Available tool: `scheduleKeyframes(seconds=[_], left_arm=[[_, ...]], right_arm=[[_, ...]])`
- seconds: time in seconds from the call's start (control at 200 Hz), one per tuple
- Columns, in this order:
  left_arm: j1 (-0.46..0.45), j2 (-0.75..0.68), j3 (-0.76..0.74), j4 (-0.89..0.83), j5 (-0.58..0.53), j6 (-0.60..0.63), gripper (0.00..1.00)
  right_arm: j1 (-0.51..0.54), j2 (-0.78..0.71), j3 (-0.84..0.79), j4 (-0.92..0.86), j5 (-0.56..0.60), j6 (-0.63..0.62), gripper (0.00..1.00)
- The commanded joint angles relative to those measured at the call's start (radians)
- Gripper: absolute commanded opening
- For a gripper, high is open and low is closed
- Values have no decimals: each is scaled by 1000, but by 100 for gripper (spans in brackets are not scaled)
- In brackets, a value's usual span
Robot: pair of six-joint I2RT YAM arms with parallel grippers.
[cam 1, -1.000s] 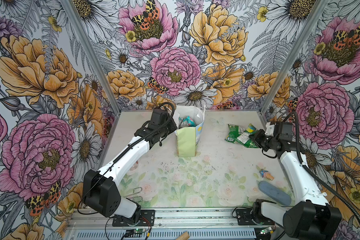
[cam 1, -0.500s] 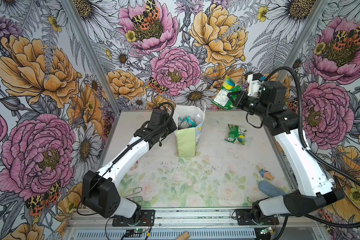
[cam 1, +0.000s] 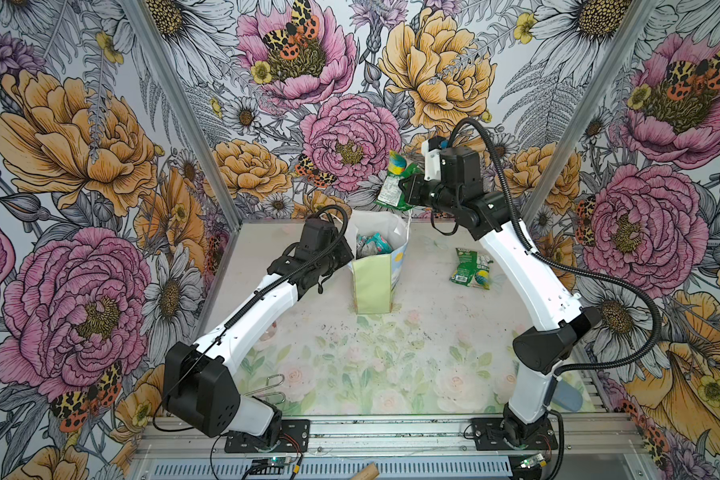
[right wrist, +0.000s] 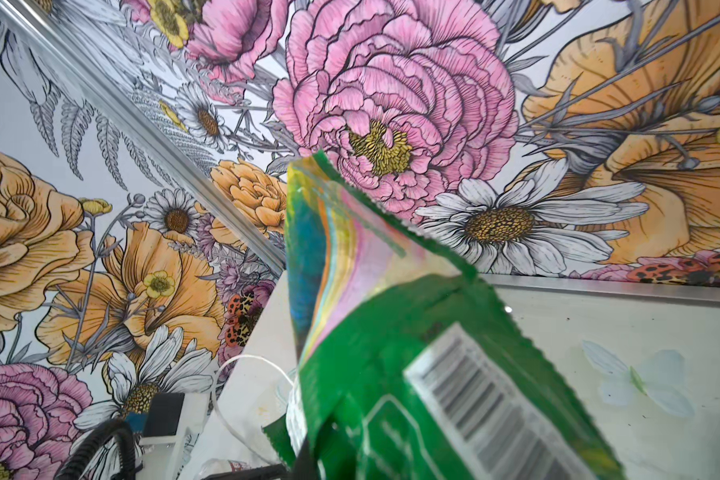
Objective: Place the snacks into the paper bag
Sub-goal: 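Lift the green candy bag and carry it over the paper bag, then lower the green candy bag into the paper bag with the right gripper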
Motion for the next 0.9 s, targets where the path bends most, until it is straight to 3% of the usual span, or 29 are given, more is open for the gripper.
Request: scheduleKeyframes(seconds=[0.0, 0.425, 0.896], left_arm=[[0, -27, -17, -1, -16, -2, 0], [-1, -34, -22, 4, -12, -3, 0], [-1, -34, -21, 5, -11, -5, 0]], right_arm=[[43, 9, 52, -7, 79, -57, 0], [153, 62, 42, -131, 275, -149, 0], [172, 106, 32, -182, 327, -209, 0]])
